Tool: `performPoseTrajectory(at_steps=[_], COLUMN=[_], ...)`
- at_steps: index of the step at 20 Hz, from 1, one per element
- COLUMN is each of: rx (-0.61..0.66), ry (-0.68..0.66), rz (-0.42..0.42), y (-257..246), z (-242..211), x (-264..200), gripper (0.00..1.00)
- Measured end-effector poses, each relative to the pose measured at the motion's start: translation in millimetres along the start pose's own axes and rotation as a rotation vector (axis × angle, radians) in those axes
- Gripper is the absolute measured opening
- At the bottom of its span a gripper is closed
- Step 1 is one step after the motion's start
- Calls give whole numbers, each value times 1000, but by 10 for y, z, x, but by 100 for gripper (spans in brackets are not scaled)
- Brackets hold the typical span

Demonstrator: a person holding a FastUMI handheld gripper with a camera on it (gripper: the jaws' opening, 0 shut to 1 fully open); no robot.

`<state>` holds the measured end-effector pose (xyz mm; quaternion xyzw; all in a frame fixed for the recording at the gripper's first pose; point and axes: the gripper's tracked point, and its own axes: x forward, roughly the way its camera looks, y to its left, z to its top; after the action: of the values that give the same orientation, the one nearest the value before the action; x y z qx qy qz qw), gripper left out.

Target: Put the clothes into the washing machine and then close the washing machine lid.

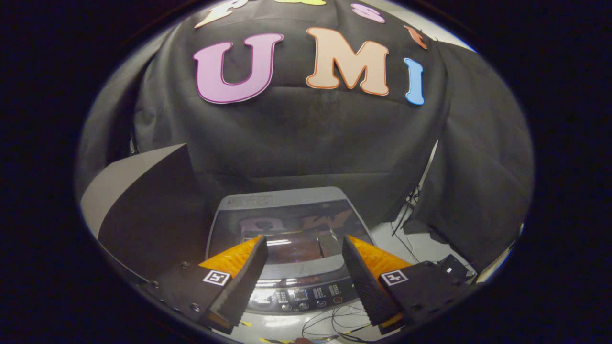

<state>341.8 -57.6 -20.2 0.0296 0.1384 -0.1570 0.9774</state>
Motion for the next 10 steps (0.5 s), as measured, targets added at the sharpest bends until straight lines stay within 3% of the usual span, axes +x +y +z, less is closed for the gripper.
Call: performPoseTrajectory(at_steps=[10], rx=[-29], ry=[-63], rz=[41], y=[46], z=[-34], x=[-1206], gripper=[98])
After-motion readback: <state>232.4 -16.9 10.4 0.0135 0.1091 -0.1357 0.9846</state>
